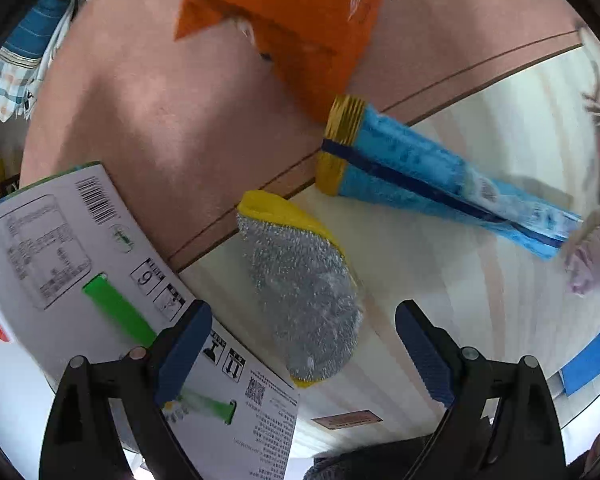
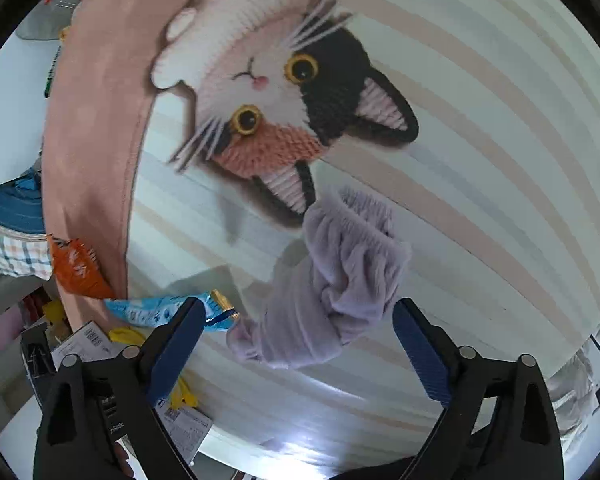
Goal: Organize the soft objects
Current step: 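Grasp the silver sponge with the left gripper while the right grasps the lilac sock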
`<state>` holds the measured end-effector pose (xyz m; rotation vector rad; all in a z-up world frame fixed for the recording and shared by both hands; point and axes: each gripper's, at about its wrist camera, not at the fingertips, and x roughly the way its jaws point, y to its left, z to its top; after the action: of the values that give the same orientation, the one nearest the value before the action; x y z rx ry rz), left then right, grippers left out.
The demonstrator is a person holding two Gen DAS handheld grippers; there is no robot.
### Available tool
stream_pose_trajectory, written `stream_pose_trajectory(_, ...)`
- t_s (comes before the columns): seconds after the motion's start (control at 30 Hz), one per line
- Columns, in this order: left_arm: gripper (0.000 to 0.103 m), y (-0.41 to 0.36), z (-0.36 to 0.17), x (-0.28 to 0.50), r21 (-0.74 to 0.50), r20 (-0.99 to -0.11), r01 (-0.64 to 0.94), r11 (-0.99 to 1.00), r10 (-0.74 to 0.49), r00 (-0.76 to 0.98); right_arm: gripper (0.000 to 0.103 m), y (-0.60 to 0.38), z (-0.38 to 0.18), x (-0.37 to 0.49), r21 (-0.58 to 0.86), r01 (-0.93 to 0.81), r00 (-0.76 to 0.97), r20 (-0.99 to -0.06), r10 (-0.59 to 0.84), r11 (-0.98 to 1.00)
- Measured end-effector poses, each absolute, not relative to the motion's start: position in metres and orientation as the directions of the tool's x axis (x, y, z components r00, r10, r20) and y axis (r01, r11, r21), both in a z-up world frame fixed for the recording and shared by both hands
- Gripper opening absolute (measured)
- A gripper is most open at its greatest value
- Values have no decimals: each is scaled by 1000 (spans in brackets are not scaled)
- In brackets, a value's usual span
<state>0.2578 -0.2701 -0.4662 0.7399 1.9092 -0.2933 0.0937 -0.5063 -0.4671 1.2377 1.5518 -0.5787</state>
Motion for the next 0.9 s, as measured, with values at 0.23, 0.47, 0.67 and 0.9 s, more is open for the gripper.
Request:
stream_pose_trajectory(0.23,59,-262,-486,252,116,-870,595,795,370,-325,68,-504,-481,95,192,925,31,-897,441,327)
stream_pose_trajectory(0.47,47,-264,-481,236,142,-892,594,792,363,-270,47,-512,-476,86,177,922,18,-908,419,344)
stream_pose_trajectory(0.67,47,-251,-443,218,114,-944,560,821,265,-195,44,-508,-456,87,185,887,20,-931,364,424)
stream_pose_trajectory(0.9,47,-207,-363,182,9,-994,490,872,63,-94,44,-459,-369,103,223,678,55,-965,255,700)
